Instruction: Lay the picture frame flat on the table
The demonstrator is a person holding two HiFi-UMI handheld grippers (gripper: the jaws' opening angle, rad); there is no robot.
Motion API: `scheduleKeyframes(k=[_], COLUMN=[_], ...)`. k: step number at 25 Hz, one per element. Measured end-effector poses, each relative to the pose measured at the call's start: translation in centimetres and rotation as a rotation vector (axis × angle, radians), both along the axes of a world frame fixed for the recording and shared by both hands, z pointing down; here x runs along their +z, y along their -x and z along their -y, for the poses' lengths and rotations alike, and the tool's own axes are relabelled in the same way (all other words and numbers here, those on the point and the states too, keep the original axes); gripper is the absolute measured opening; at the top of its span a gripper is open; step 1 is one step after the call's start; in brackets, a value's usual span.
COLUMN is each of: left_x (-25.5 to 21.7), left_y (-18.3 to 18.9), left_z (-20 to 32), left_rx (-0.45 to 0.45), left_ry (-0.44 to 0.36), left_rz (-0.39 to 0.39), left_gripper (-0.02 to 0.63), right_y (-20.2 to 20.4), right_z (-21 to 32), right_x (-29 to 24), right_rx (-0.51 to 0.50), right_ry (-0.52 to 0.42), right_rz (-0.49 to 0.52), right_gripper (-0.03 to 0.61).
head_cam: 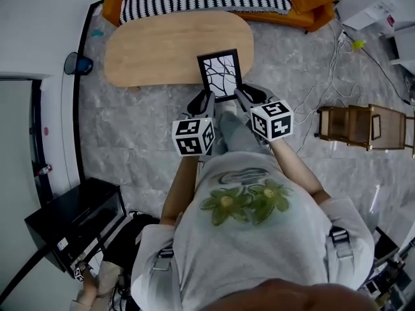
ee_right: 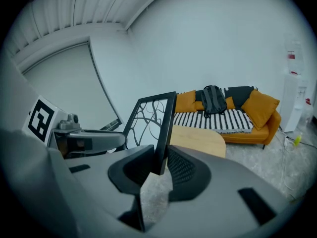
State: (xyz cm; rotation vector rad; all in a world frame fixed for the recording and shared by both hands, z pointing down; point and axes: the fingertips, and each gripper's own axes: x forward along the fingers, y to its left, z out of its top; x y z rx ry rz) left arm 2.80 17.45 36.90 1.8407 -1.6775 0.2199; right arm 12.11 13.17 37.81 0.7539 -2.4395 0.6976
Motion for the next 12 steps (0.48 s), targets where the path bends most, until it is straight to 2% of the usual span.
scheduleKeyframes(k=[12], left_x=[-0.3], left_y=[3.5], left_z=[8.9], left_rx=[-0.023], left_ry=[0.004], left_rz=[0.000], left_gripper=[0.098], right_y=[3.7], right_z=[9.1], right_x=[-0.4], right_rx=[-0.031], right_ry=[-0.003], right_rz=[0.004], right_gripper=[0.092])
